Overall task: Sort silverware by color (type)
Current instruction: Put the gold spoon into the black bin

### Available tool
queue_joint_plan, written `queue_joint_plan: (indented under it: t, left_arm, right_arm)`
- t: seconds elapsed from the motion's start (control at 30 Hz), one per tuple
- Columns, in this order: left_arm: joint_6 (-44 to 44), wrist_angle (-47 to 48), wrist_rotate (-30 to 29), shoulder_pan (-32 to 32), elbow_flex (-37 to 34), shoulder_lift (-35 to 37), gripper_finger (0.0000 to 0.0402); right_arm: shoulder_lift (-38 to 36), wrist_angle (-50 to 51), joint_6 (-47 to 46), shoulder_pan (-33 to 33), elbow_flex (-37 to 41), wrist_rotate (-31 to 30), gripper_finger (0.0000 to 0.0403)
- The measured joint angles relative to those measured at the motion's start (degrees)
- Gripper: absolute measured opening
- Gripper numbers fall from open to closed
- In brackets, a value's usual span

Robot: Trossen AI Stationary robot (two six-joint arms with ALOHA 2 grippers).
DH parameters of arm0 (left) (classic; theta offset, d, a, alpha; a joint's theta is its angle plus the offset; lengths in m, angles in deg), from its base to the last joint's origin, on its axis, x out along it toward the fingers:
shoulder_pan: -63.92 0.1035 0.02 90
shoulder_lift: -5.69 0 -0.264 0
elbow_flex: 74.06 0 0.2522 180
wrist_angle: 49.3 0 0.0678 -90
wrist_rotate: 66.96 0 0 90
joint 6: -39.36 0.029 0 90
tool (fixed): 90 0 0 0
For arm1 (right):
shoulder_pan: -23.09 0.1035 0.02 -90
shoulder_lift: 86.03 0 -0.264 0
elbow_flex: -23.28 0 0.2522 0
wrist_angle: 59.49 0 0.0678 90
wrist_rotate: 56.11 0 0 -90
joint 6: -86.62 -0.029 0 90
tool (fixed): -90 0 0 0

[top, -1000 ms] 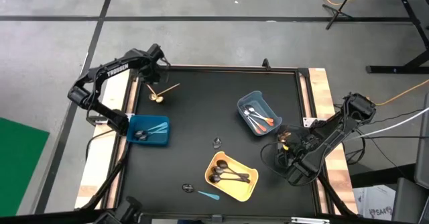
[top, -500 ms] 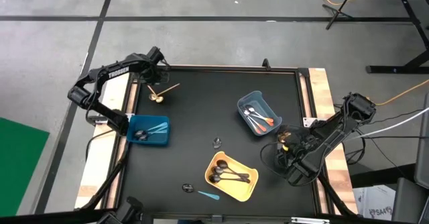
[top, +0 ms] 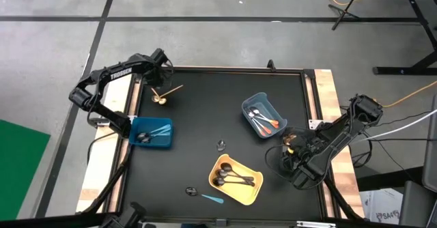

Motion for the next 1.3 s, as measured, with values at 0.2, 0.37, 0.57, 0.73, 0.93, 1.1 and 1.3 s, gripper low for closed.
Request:
queue_joint_plan:
  t: [0.2, 0.37, 0.57, 0.73, 0.93, 1.1, 1.3]
  left_arm:
    - [-1.45, 3.58, 1.61, 0.00, -0.01, 0.00, 0.0084]
    - [-8.24, 3.59, 2.95, -0.72, -0.01, 0.00, 0.0084]
    - [-10.37, 3.59, 8.64, -4.73, -0.01, 0.00, 0.0084]
    - [-16.47, 3.59, 6.91, -7.50, -0.01, -0.02, 0.0084]
    - [-23.51, 3.62, 6.02, -8.59, -0.02, 0.00, 0.0084]
    - [-29.75, 3.61, 6.03, -9.71, -1.91, 0.00, 0.0085]
    - [-37.36, 1.60, 4.89, -9.84, -5.29, 0.00, 0.0085]
  right_arm:
    - [0.00, -0.04, 0.12, 0.00, 0.00, -0.04, 0.0099]
    - [0.00, -0.20, 0.15, 0.00, 0.00, -0.04, 0.0099]
    - [0.00, -0.22, 0.15, 0.00, 0.00, -0.06, 0.0099]
    - [0.00, -0.22, 0.15, 0.00, 0.00, -0.08, 0.0099]
    - [0.00, -0.65, 0.15, 0.00, 0.00, -0.04, 0.0099]
    - [0.00, -1.65, 0.15, 0.00, 0.00, -0.04, 0.0099]
    - [0.00, -1.90, 0.15, -0.01, 0.00, -0.09, 0.0099]
